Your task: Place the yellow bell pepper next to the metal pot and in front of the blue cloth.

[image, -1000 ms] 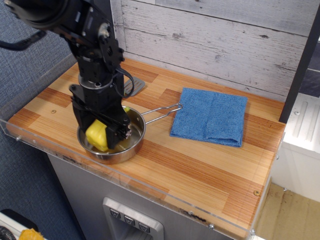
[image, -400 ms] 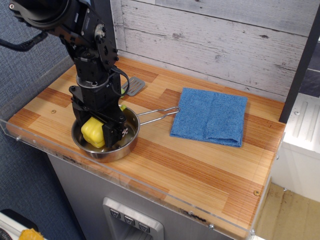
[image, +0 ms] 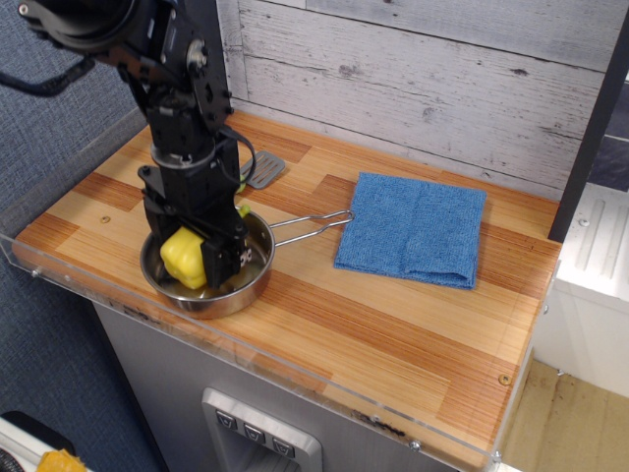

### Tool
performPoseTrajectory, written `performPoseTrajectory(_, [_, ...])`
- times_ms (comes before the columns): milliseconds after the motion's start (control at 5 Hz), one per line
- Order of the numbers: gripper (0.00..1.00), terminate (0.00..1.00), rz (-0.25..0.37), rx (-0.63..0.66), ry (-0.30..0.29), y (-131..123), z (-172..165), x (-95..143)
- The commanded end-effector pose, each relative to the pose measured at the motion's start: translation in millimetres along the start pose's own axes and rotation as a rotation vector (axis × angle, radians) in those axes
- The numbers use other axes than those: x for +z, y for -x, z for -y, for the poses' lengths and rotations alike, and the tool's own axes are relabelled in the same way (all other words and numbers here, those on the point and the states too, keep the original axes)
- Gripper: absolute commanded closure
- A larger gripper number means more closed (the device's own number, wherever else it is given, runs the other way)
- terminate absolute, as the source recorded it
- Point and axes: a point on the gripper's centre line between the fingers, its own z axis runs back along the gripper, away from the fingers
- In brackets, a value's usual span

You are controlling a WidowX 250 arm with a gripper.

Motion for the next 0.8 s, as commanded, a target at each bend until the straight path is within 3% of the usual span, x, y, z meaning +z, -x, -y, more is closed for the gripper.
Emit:
performPoseTrajectory(0, [1.00, 0.00, 0.120, -0.024, -0.005, -32, -13, 81])
performPoseTrajectory(200, [1.00, 0.00, 0.120, -0.060, -0.012, -45, -7, 104])
performPoseTrajectory(600, [1.00, 0.00, 0.102, -0.268, 0.031, -73, 66, 102])
